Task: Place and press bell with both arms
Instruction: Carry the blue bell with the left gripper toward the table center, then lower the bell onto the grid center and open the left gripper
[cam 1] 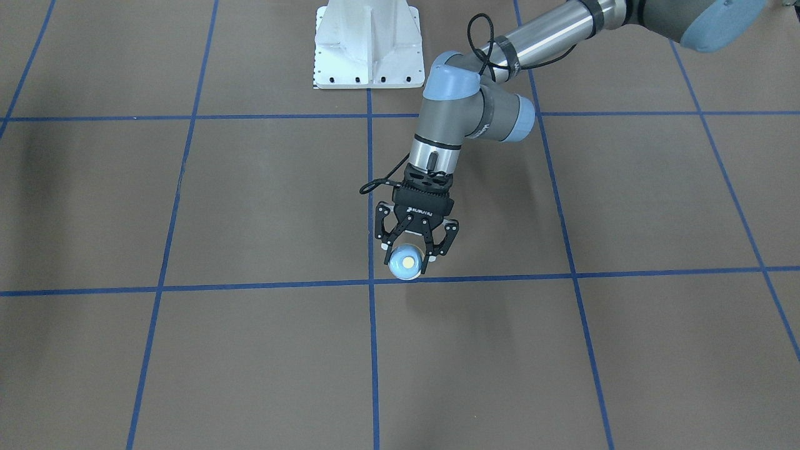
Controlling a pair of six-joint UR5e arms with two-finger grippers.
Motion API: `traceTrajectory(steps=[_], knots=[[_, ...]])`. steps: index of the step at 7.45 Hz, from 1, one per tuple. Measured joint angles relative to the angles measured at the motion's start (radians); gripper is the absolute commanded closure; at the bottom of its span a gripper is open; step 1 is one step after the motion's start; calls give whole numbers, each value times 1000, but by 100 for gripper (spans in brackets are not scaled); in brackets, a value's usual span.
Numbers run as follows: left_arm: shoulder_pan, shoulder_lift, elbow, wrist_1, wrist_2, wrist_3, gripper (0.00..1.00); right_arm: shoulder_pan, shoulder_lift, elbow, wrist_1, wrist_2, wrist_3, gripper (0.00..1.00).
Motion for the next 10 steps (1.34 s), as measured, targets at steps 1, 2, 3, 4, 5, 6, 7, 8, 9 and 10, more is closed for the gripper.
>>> traceTrajectory(steps=[1, 2, 3, 4, 5, 6, 7, 8, 9, 10], knots=[[13, -30, 58, -39, 17, 1, 100, 0, -2, 0, 0, 2, 0, 0], [25, -50, 95, -76, 25, 2, 100, 0, -4, -1, 0, 2, 0, 0], [36, -64, 125, -116, 29, 3, 100, 0, -5, -1, 0, 2, 0, 0], [44, -71, 155, -165, 34, 3, 100, 0, -5, -1, 0, 2, 0, 0], [51, -75, 185, -217, 44, 3, 100, 0, -6, -1, 0, 2, 0, 0], [58, -76, 212, -262, 56, 3, 100, 0, -6, -2, 0, 2, -1, 0], [63, -78, 228, -289, 63, 3, 100, 0, -6, -2, 0, 2, -1, 0], [65, -79, 236, -300, 66, 3, 100, 0, -6, -5, 0, 2, -2, 0], [66, -79, 240, -304, 67, 3, 100, 0, -6, -8, 0, 1, -2, 0], [67, -79, 242, -305, 67, 3, 86, 0, -6, -9, 0, 1, -2, 0]])
